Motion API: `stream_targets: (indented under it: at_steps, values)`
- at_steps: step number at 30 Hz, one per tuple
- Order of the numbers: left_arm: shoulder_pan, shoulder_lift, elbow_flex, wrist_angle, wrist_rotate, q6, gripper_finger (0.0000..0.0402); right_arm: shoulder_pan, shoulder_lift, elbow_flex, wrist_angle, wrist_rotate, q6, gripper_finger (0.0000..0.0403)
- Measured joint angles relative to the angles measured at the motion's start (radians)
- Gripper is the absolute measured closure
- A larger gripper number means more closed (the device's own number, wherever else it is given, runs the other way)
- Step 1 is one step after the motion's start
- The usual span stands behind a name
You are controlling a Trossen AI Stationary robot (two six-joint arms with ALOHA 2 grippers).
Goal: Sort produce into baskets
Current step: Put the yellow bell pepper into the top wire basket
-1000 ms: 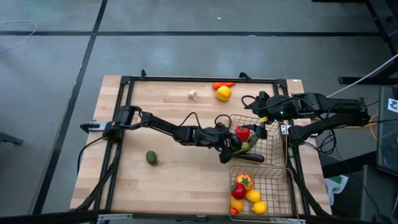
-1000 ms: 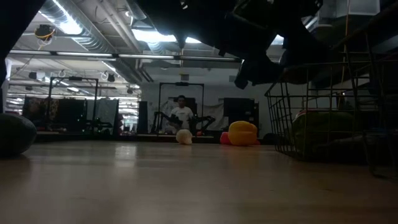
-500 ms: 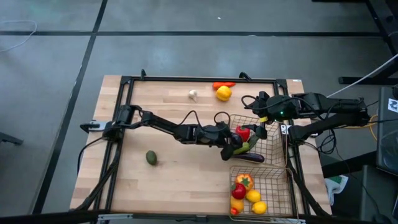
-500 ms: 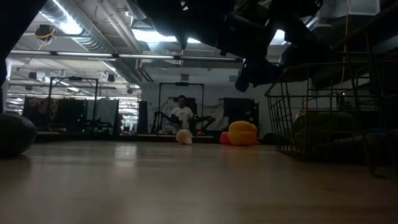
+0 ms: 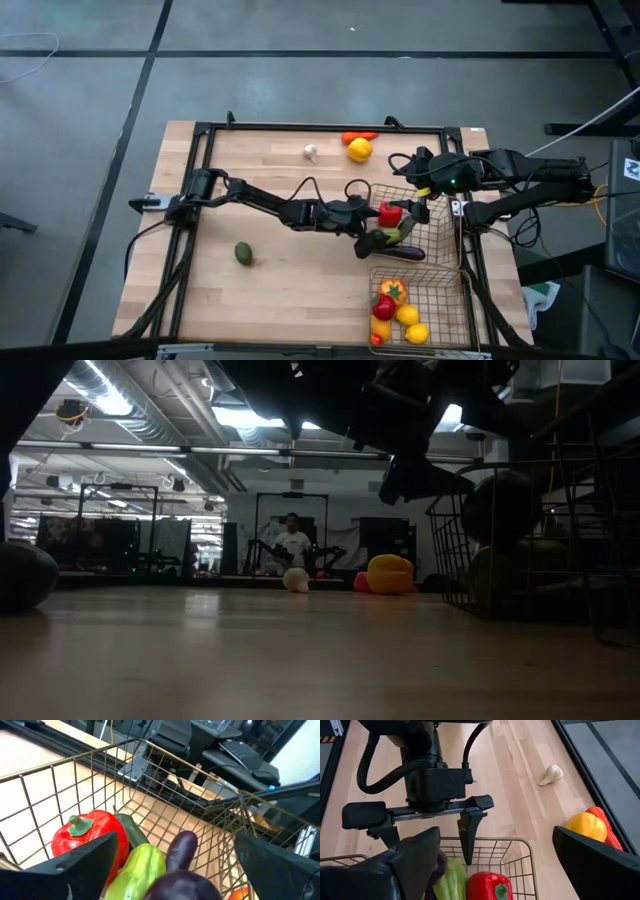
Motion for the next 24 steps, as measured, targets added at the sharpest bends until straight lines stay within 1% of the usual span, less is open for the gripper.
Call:
stream_targets:
  at_steps: [5,10,14,17,24]
  values:
    - [0.0,-0.011,-0.002,-0.007,0.0,0.016,0.0009,0.0,0.0,0.0,0.0,0.0,0.0,0.002]
    - [0.007,-0.059,-0.002,-0.006,0.0,0.127,0.0009,0.0,0.0,0.0,0.0,0.0,0.0,0.002]
    - [0.022,-0.117,-0.002,-0.029,0.0,0.174,0.0009,0.0,0.0,0.0,0.001,0.0,0.0,0.002]
    - [0.036,-0.172,-0.002,-0.105,0.0,0.195,0.0009,0.0,0.0,0.0,0.002,0.0,-0.007,0.002]
    - [0.077,-0.319,-0.002,-0.383,-0.001,0.221,0.0009,0.0,0.0,0.0,0.004,0.0,-0.007,0.002]
